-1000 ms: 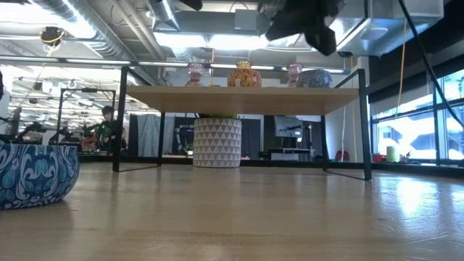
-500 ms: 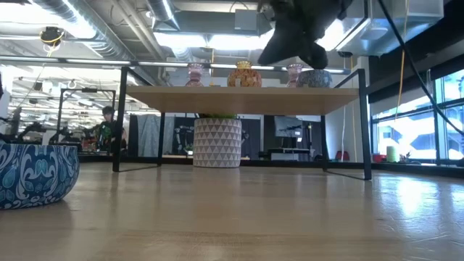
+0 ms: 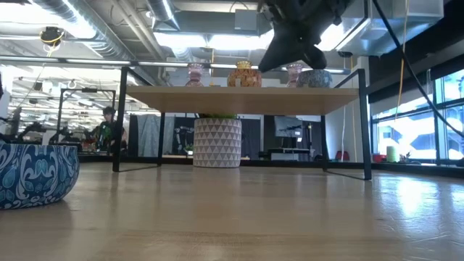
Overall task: Pick & Place candle stick holders
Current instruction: Adjust the orange candle on the shelf, then adjust the orange candle holder on the shelf
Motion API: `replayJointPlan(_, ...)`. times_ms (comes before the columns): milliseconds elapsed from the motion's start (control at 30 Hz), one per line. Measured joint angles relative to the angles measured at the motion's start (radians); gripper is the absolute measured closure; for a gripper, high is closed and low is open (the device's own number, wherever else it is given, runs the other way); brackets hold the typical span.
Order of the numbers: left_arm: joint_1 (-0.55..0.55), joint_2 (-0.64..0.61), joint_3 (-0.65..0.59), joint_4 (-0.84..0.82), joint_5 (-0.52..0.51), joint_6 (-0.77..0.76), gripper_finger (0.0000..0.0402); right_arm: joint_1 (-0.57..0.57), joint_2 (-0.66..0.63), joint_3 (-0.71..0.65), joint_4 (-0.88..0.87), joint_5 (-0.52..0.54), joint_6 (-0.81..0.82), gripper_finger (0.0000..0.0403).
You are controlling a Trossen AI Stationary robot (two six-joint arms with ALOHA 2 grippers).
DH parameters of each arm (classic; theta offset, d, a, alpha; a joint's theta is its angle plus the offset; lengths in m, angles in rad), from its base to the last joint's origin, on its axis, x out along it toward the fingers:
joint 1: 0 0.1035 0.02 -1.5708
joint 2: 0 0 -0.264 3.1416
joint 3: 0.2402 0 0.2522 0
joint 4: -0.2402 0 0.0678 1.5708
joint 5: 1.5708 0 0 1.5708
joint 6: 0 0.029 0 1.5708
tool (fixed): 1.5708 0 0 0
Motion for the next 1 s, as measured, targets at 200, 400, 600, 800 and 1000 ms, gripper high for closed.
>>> replayJointPlan(200, 0.0, 0.0, 0.0, 0.0, 0.003, 0.0, 0.04, -0.014, 0.0, 0.0, 0.0, -0.001, -0.007, 0.0403)
replayJointPlan(400, 0.0, 0.0, 0.0, 0.0, 0.003, -0.006, 0.04, -0.024, 0.0, 0.0, 0.0, -0.002, -0.014, 0.0403)
replayJointPlan(600, 0.002, 0.0, 0.0, 0.0, 0.003, -0.005, 0.04, -0.026, 0.0, 0.0, 0.0, -0.005, -0.014, 0.0403)
replayJointPlan(800, 0.038, 0.0, -0.001, 0.011, 0.004, 0.044, 0.04, -0.026, -0.003, 0.006, -0.001, -0.011, -0.014, 0.0403)
replayJointPlan(1000, 0.173, 0.0, -0.001, 0.113, 0.125, 0.172, 0.04, 0.008, -0.006, 0.128, -0.076, -0.013, -0.062, 0.0403)
